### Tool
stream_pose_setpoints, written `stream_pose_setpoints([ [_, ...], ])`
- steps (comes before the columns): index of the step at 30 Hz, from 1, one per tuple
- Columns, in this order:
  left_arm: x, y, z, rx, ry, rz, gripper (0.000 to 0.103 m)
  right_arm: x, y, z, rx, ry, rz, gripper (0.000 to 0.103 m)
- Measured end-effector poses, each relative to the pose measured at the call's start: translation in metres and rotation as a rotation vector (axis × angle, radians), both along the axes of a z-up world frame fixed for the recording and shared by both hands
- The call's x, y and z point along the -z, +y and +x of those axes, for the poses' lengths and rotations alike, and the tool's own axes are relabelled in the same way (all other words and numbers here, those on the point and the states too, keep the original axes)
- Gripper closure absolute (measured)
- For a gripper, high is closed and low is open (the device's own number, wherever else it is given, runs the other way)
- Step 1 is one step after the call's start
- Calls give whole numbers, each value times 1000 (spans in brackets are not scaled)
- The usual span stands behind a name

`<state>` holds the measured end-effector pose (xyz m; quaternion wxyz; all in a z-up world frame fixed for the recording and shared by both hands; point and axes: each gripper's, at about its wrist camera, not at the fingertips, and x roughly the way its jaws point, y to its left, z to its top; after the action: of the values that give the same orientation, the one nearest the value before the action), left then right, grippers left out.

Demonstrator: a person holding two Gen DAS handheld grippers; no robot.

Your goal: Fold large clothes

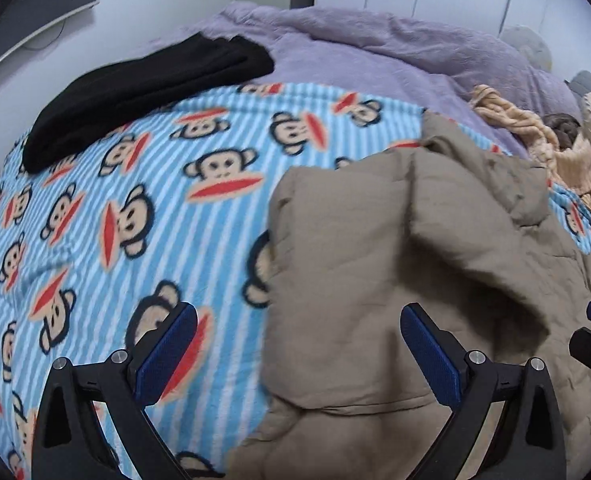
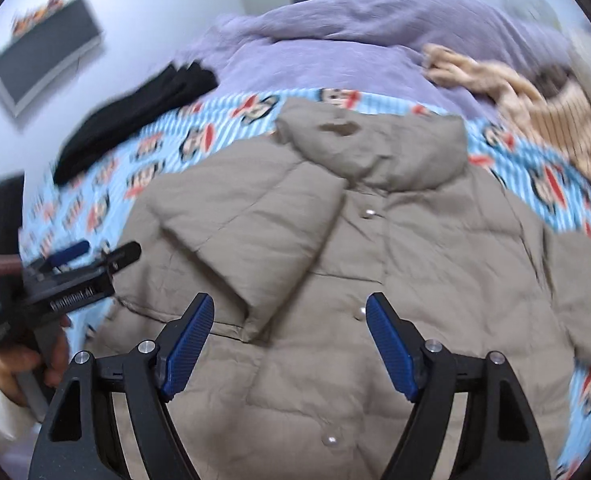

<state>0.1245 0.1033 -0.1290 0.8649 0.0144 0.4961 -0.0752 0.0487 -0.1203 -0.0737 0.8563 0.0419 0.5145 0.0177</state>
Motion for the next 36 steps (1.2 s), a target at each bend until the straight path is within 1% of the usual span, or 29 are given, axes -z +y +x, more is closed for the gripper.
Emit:
stream_pose_setpoints([
  [2,21,1,0,1,20,58,1,10,25,10,-56,12,-99,22],
  [4,34,-1,-3,6,32,73,1,23,42,23,-104,9,-184,22],
  [6,40,-3,-4,-2,28,71,1,27,44,35,-110,-14,-222,22],
  [7,41,-3,-4,-7,26,72,1,25,37,39,-89,-33,-228,22],
  [9,41,-1,-5,-11,24,71,1,17,9,43,3,-60,-181,22],
  [11,41,0,-6,-6,24,74,1,7,-29,39,135,-66,-79,22],
  [13,40,0,-4,-2,28,75,1,7,-65,34,250,-58,13,22],
  [14,40,-1,-3,0,32,73,1,10,-89,27,316,-43,85,22],
  [15,40,0,-2,4,35,66,1,15,-107,21,362,-24,166,31],
  [16,39,-1,-2,14,40,48,2,23,-122,17,393,-5,249,45],
  [17,36,-3,-1,28,44,30,14,35,-136,11,421,29,378,83],
  [18,32,-6,-1,43,50,20,30,45,-143,7,441,52,452,95],
  [19,27,-11,0,59,53,16,37,52,-150,0,479,64,485,95],
  [20,19,-15,0,73,44,9,48,55,-152,-4,493,63,483,95],
  [21,9,-18,1,82,23,-2,51,58,-153,-7,495,64,485,95],
  [24,-16,-27,11,96,-55,-24,51,61,-153,-15,490,66,495,95],
  [26,-19,-33,22,96,-78,-12,51,63,-153,-18,485,73,490,95],
  [28,-5,-39,35,93,-46,26,51,68,-154,-21,494,82,495,95],
  [29,6,-41,39,90,-31,43,51,71,-155,-22,502,87,500,95],
  [32,32,-44,42,96,3,58,49,78,-161,-23,521,95,510,94],
  [34,36,-45,40,96,-8,78,44,80,-168,-27,539,98,541,94],
  [36,36,-44,41,83,-8,84,37,78,-174,-34,555,95,542,87],
])
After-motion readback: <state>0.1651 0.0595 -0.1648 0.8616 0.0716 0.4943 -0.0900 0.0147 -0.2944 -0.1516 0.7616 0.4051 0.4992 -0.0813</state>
